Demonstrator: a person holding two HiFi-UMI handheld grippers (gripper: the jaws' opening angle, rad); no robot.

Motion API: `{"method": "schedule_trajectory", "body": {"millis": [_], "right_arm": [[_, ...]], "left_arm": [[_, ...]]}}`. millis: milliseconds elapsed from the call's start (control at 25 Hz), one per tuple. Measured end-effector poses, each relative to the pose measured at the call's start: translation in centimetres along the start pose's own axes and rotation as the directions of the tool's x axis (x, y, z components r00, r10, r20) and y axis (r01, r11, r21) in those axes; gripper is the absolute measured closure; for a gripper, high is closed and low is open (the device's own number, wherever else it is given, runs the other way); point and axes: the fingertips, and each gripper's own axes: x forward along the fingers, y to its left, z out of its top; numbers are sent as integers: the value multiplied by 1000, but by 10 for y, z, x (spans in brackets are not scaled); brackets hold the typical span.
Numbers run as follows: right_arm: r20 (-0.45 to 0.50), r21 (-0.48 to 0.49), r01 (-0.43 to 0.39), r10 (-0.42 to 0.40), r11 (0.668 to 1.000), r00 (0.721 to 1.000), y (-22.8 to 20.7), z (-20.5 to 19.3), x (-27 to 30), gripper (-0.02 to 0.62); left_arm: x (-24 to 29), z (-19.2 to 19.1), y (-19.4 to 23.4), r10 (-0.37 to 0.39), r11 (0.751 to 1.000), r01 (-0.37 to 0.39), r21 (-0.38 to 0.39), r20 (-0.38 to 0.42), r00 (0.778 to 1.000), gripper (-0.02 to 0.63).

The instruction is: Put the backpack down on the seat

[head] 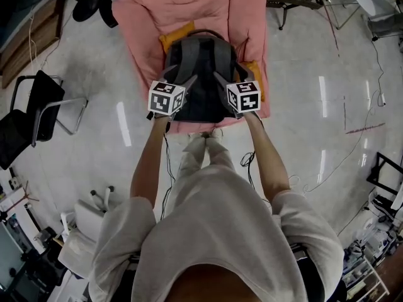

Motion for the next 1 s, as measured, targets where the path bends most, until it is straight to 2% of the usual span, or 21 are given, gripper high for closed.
{"method": "schedule_trajectory", "body": {"millis": [200,440,760,1000], "right_arm": [[27,-55,-7,9,998,1000,14,9,-15,280],[83,-73,17,-11,997,997,22,24,-43,359],[136,-84,36,-24,996,990,31,39,-80,496],[140,-104,26,-11,994,990,44,45,-102,597]], "left_arm": [[-15,5,-8,14,1000,-14,18,37,999,341],[-39,15,-26,13,999,-16,29,85,996,351],[-72,27,-47,10,999,-16,38,157,987,509],[-91,27,-61,-9,999,3,34,167,986,575]]}}
